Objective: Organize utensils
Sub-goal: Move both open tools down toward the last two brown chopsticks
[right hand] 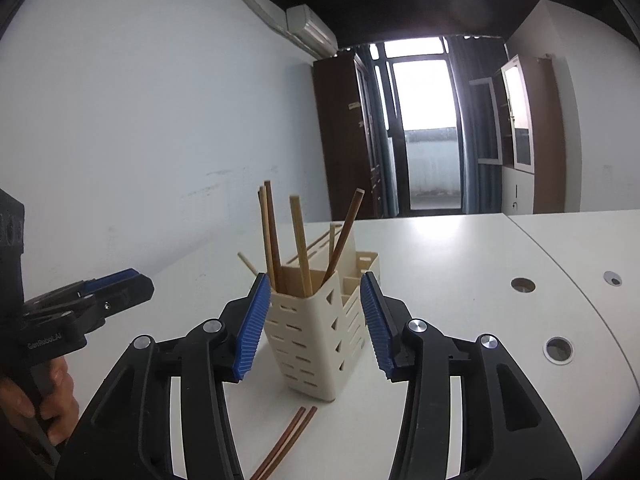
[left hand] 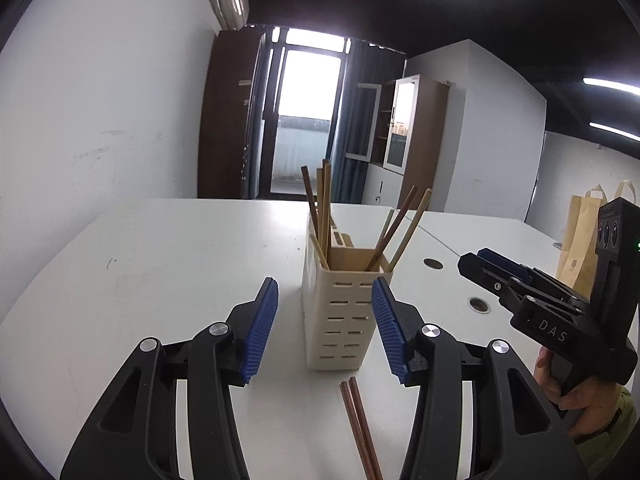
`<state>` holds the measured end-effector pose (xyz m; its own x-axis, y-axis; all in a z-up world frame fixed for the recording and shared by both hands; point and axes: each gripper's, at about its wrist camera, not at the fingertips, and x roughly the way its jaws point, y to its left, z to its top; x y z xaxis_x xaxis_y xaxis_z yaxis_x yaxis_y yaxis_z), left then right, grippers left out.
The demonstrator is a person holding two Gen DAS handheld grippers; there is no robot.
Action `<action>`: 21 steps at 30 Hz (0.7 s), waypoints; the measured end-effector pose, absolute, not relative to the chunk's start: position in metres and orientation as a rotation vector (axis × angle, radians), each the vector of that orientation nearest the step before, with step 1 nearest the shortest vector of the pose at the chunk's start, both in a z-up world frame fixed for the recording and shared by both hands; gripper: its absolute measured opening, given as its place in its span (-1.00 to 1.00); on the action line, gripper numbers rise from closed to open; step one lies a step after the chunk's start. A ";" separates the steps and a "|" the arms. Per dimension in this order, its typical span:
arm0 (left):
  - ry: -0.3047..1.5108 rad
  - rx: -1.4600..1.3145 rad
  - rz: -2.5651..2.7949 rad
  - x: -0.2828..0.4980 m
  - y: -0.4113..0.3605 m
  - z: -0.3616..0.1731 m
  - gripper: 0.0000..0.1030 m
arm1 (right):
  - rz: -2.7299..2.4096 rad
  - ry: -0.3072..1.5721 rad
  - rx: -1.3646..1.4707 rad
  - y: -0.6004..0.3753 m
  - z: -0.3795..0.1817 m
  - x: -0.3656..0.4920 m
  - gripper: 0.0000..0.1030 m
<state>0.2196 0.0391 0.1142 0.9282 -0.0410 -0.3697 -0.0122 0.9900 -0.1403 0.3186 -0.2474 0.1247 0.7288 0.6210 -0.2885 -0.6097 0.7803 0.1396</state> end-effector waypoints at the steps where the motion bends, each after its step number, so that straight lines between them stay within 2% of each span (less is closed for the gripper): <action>1: 0.396 -0.149 -0.015 0.220 0.041 0.111 -0.05 | 0.678 0.353 0.032 -0.246 0.120 0.319 -0.03; 10: 0.501 -0.125 0.003 0.221 0.038 0.077 -0.02 | 0.666 0.551 -0.022 -0.229 0.079 0.330 -0.01; 21: 0.553 -0.122 0.029 0.212 0.050 0.065 0.06 | 0.618 0.729 -0.111 -0.202 0.029 0.344 -0.01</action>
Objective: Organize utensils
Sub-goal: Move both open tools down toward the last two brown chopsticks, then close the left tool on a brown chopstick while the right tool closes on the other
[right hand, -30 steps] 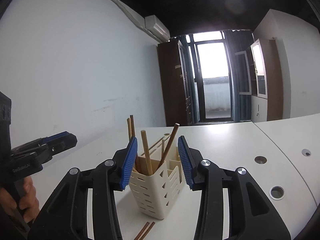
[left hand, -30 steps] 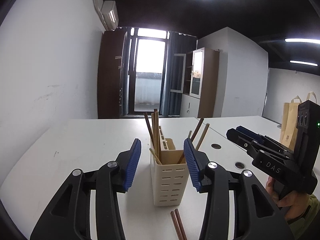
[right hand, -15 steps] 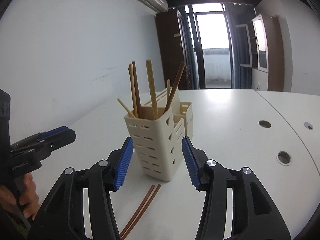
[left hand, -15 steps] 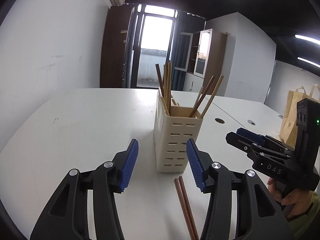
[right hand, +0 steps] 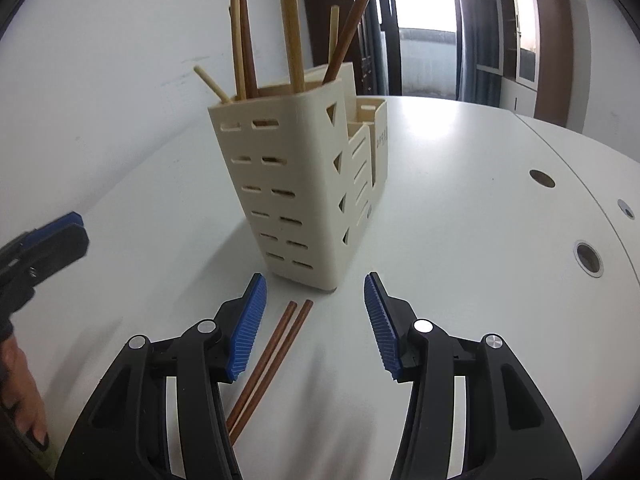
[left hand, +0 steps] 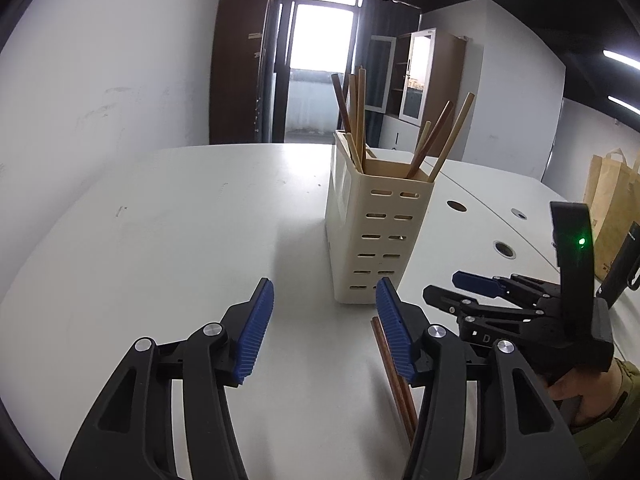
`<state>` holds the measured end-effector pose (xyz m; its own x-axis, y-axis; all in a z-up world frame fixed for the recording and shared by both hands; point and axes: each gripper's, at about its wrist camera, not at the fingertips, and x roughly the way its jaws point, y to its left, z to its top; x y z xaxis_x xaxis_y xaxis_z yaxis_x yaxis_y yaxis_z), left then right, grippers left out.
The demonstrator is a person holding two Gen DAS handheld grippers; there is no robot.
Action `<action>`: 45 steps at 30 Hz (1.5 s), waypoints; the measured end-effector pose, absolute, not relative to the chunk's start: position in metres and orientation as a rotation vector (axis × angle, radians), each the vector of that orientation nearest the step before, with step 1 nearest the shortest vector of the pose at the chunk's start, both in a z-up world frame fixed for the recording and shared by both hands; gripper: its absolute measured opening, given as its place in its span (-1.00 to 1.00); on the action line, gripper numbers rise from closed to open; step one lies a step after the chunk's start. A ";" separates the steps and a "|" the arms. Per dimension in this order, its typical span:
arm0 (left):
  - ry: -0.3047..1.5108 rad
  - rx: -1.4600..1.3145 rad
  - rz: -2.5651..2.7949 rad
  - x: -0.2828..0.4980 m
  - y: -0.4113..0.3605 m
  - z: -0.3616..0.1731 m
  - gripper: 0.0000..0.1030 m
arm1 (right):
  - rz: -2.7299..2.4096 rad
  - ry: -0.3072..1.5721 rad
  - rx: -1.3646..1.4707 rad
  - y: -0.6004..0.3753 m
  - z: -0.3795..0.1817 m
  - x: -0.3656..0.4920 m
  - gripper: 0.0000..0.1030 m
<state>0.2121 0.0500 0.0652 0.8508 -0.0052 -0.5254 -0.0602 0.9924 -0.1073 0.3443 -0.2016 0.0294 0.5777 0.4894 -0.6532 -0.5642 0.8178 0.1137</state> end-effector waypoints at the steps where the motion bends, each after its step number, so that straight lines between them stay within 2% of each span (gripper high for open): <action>1: 0.554 -0.123 0.035 0.211 0.052 0.065 0.06 | 0.613 0.744 -0.120 -0.199 0.025 0.346 -0.01; 13: 0.576 -0.141 0.037 0.211 0.063 0.064 0.06 | 0.558 0.857 -0.200 -0.177 -0.014 0.353 -0.01; 26: 0.590 -0.135 0.038 0.215 0.062 0.061 0.06 | 0.538 0.877 -0.246 -0.171 -0.035 0.341 -0.02; 27: 0.598 -0.135 0.035 0.216 0.061 0.059 0.06 | 0.539 0.877 -0.252 -0.171 -0.036 0.339 -0.03; 34: 0.684 -0.125 0.001 0.230 0.049 0.038 0.06 | 0.565 0.905 -0.221 -0.186 -0.035 0.335 -0.67; 45: 0.874 -0.107 -0.101 0.261 0.019 -0.002 0.06 | 0.612 0.963 -0.160 -0.192 -0.031 0.343 -0.78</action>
